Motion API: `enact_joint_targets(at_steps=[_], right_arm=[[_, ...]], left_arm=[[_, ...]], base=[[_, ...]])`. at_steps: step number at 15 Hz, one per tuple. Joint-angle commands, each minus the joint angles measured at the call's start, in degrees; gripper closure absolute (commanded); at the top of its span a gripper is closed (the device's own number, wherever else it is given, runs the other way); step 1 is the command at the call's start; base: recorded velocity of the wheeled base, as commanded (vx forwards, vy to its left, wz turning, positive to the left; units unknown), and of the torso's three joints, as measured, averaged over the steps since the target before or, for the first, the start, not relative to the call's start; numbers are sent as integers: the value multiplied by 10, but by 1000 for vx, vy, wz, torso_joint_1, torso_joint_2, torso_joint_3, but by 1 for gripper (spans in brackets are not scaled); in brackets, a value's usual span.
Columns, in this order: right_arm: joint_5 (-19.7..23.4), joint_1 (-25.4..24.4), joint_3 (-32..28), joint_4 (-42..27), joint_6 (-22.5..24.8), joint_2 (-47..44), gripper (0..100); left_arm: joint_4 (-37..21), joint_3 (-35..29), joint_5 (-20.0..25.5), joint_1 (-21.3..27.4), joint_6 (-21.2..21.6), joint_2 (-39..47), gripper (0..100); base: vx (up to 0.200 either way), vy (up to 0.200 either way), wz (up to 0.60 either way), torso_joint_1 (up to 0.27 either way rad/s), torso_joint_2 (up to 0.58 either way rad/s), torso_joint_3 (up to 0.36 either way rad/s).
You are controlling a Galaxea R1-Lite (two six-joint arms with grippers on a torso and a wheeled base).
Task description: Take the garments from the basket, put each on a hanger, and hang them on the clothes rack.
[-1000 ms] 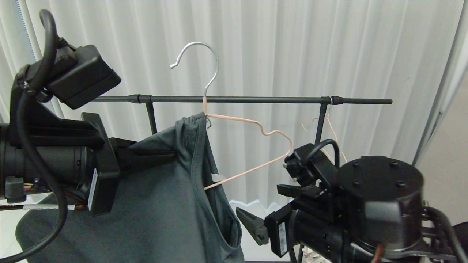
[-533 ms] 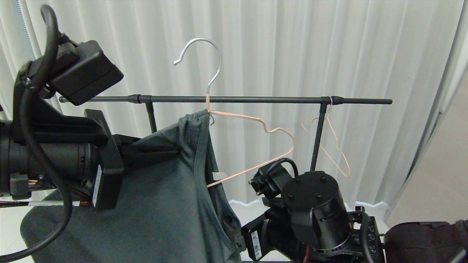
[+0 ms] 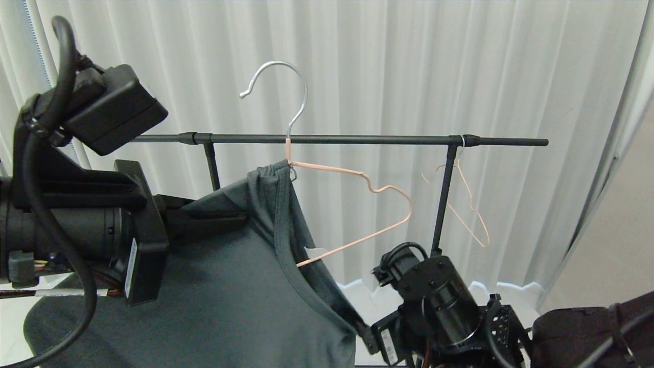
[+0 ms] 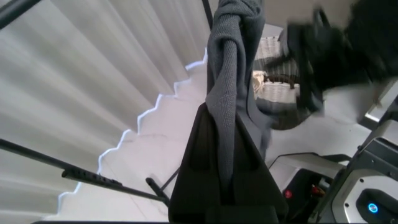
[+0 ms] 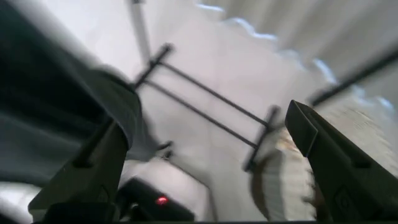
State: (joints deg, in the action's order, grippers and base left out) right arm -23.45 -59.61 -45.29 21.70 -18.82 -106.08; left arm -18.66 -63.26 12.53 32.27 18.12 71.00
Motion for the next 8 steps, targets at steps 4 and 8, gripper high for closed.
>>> enact_joint_targets(at_steps=[4,8], right_arm=[[-11,114,11,-7,13,60,0],[-10,142,12,-9,17,97,0]], left_arm=[[0,74,3,12,4,-48,100],[-1,132,1,37,9,-76,100]], base=[[0,0,0,0,0,0],[0,0,0,0,0,0]])
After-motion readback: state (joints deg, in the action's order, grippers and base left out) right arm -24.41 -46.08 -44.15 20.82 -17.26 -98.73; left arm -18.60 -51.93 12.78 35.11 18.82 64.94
